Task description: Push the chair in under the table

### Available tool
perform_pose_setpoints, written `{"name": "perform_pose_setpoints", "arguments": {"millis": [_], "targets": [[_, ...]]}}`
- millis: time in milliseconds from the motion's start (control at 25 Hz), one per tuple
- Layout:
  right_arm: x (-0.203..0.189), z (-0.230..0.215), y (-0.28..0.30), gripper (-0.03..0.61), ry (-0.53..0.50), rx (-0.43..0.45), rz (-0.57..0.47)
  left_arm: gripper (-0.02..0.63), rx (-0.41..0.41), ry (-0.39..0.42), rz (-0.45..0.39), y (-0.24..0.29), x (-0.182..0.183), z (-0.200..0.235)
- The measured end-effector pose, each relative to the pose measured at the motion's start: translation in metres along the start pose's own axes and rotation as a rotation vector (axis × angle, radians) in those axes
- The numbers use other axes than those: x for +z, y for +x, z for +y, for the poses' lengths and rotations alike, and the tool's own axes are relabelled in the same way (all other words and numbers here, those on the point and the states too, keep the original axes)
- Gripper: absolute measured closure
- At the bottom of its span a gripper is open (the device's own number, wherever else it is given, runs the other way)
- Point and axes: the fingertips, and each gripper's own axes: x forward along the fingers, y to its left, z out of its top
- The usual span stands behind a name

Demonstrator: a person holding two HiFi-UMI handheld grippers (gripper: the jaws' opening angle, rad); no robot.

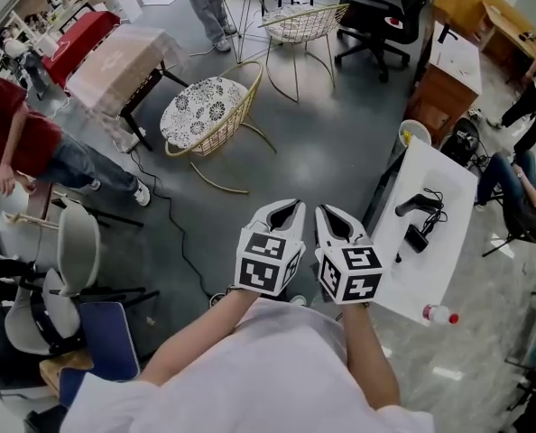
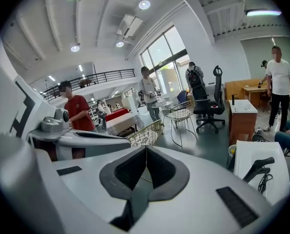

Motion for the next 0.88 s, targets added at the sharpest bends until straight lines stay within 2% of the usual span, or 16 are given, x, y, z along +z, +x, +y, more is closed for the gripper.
{"name": "perform_pose_setpoints", "arguments": {"millis": [320,640,880], "targets": [[0.019,-0.030,0.060,0.575,-0.006,-0.012,0.051,0.609,-0.019,-0.031,0.020,0.059,0.026,0.041],[0.068,-0.036,0.152,0.575,-0.019,0.015,0.080,0.609,-0.007,-0.065,0.028,0.108,0.069,0.120],[0.092,-0.029,0.214,0.575,-0.053,0.049,0.115,0.609,0.018,-0.104,0.025,0.132,0.087,0.178]]}}
